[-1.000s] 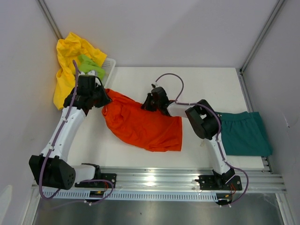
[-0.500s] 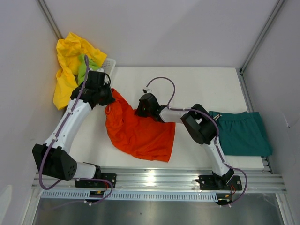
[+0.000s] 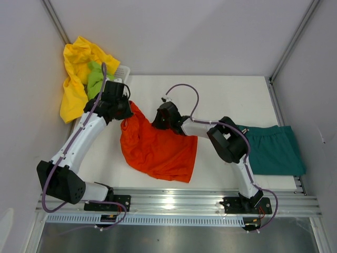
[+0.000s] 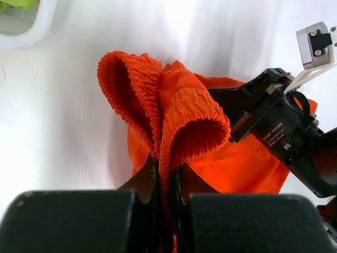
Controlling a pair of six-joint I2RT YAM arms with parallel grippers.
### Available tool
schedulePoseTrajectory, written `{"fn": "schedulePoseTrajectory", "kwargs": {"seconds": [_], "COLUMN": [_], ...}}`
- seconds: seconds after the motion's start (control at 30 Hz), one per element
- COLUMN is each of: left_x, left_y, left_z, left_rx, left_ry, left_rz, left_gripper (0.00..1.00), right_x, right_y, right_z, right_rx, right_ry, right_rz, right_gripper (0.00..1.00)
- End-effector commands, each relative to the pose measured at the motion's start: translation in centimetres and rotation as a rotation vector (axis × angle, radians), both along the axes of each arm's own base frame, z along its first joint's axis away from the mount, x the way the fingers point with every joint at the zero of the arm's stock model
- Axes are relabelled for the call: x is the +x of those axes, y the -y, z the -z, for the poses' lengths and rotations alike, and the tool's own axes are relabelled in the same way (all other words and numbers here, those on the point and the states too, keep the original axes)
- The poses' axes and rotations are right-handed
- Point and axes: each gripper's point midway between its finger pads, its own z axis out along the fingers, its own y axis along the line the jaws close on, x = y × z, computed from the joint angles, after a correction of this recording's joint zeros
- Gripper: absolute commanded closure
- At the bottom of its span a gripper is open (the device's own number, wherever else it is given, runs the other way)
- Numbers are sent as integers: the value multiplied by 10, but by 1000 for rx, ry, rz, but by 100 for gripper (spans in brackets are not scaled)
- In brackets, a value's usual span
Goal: Fold and stack the shorts
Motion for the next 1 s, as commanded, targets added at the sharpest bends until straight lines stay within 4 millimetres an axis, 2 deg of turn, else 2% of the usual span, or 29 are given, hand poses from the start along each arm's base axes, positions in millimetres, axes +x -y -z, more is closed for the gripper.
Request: {"fn": "schedulePoseTrajectory", "kwargs": {"seconds": [0.0,0.23,0.4,0.5,0.67,0.77,0.87,0.9,0.97], "left_x": [-3,-8,-11,-14,-15,-16,-14,-14,-13], "left_y": [1,7,16,21,28,30,29,30,32], "left_z": [-21,-22,-20,-18,-21,-23,-21,-19,-20], "left_rx": [-5,2,5,11,17,35,54,57,69], "left_ry": [63,64,58,54,55,54,47,39,41], "left_rz": [-14,4,23,36,44,41,25,23,8], "left_gripper": [96,96,96,96,96,96,96,96,96], "right_x": [-1,3,6,10,14,16,17,12,15], "right_y": [-19,-32,-36,-33,-32,-29,-11,-4,11], "right_z": [-37,-21,14,23,5,-23,-58,-73,-88], "right_rx": [106,141,105,101,93,154,206,221,240], "right_ry": [40,17,-41,-75,-43,-17,18,27,43], "right_rz": [-41,-65,-59,-31,-32,-36,-26,-32,-16], "right_gripper": [92,94,95,98,98,96,96,95,95]}}
